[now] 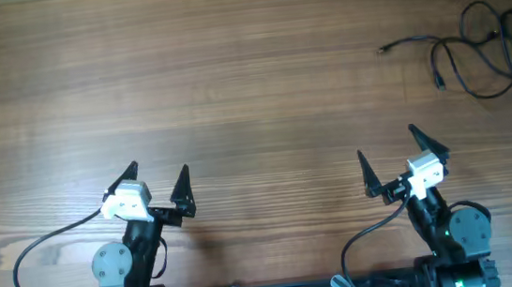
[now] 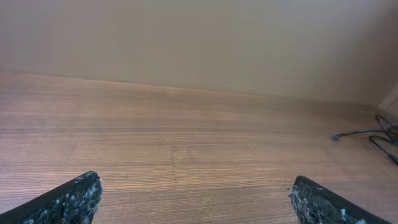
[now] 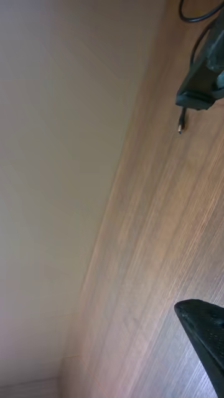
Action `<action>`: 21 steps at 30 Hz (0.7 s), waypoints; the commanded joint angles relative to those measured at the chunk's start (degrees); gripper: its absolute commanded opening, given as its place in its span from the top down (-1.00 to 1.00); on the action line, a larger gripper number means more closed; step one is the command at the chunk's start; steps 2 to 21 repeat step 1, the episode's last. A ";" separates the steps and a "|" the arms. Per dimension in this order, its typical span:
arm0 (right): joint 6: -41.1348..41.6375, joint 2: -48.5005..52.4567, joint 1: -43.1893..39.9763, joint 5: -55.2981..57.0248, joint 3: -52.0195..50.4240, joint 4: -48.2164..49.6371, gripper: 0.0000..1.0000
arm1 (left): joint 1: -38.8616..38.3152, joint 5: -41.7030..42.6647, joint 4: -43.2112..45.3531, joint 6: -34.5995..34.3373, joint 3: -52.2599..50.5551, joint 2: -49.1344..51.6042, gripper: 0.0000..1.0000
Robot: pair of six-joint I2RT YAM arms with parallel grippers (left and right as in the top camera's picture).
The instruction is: Untangle cables
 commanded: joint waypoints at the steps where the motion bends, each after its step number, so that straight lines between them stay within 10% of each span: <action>1: 0.26 -0.46 -0.28 -0.92 -0.09 0.17 -1.00 | 0.35 -0.76 -0.02 1.33 -0.44 -0.68 -1.00; 21: 0.26 -0.46 -0.28 -0.92 -0.09 0.17 -1.00 | 0.35 -0.76 -0.02 1.33 -0.44 -0.68 -1.00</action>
